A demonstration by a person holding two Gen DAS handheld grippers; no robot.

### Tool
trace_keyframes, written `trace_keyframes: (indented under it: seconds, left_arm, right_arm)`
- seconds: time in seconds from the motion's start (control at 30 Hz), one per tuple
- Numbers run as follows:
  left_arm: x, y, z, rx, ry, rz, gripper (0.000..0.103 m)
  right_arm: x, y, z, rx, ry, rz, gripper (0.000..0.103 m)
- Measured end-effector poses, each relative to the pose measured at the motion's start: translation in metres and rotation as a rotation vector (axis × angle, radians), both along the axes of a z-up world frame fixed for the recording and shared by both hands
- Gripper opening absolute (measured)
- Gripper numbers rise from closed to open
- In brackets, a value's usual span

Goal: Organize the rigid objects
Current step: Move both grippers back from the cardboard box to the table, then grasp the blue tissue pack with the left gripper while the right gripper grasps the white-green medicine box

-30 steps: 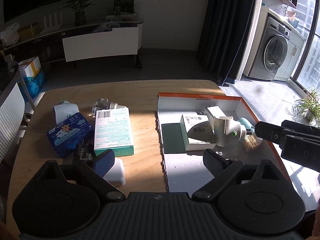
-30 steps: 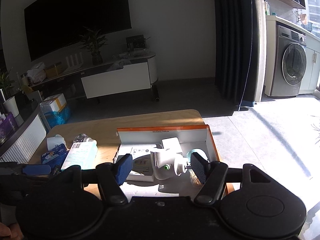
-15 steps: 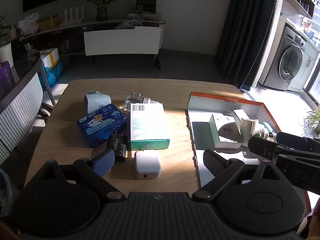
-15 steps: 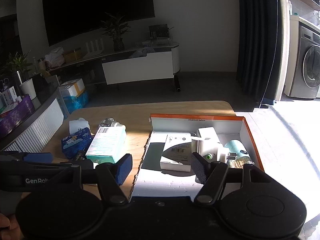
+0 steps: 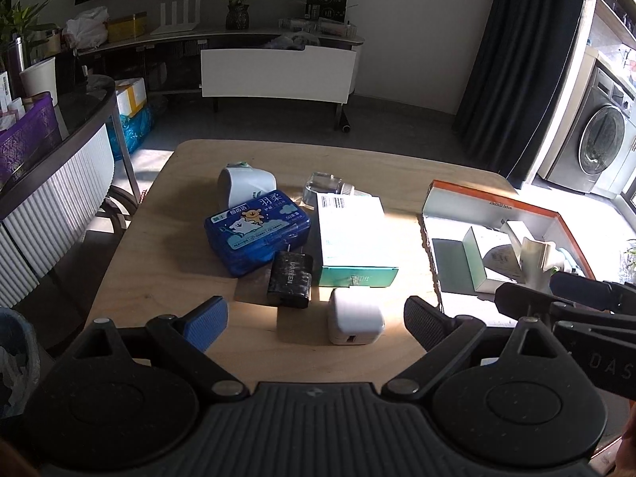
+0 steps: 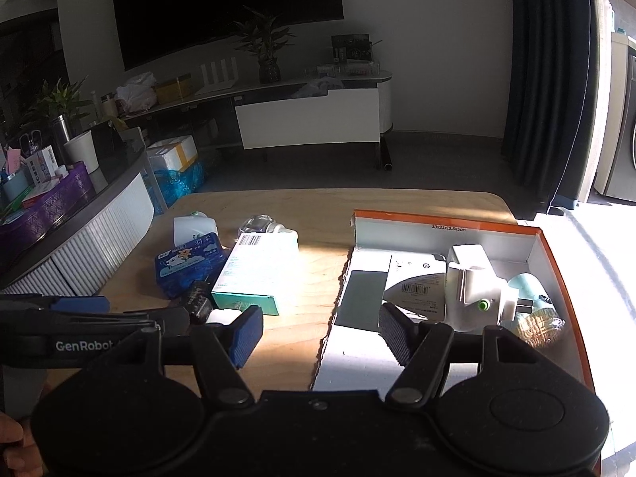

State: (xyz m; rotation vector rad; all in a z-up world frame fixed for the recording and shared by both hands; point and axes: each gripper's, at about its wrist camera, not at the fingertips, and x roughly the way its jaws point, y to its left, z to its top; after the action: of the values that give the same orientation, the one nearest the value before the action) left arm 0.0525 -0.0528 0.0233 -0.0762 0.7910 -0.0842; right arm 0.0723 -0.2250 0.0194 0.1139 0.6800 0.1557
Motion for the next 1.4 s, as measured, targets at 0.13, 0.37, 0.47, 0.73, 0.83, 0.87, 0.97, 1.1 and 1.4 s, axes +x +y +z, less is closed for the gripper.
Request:
trace_keyframes:
  seconds: [0.13, 0.37, 0.47, 0.73, 0.83, 0.87, 0.97, 1.1, 1.4]
  left_arm:
    - [0.001, 0.007, -0.002, -0.004, 0.005, 0.012, 0.098]
    - [0.004, 0.015, -0.007, -0.010, 0.013, 0.025, 0.098]
    - [0.006, 0.023, -0.010, -0.007, 0.017, 0.043, 0.098]
    - [0.035, 0.051, -0.023, 0.067, 0.008, 0.068, 0.099]
    - [0.055, 0.058, -0.027, 0.119, -0.006, 0.022, 0.099]
    - [0.063, 0.060, -0.029, 0.145, -0.011, 0.002, 0.099]
    - [0.080, 0.060, -0.035, 0.198, -0.027, -0.079, 0.099]
    - [0.098, 0.055, -0.048, 0.246, -0.011, -0.197, 0.100]
    - [0.122, 0.047, -0.067, 0.235, -0.031, -0.287, 0.102]
  right_arm:
    - [0.002, 0.007, -0.002, -0.001, 0.006, 0.018, 0.078]
    - [0.006, 0.018, -0.005, -0.003, 0.016, 0.044, 0.078]
    - [0.007, 0.020, -0.006, -0.003, 0.020, 0.050, 0.078]
    - [0.009, 0.015, -0.012, 0.009, 0.031, 0.039, 0.078]
    - [0.009, 0.013, -0.014, 0.016, 0.033, 0.034, 0.078]
    - [0.009, 0.012, -0.014, 0.017, 0.034, 0.033, 0.078]
    - [0.011, 0.011, -0.017, 0.020, 0.039, 0.027, 0.078]
    - [0.015, 0.009, -0.021, 0.022, 0.054, 0.020, 0.078]
    - [0.027, 0.007, -0.030, 0.014, 0.078, 0.008, 0.078]
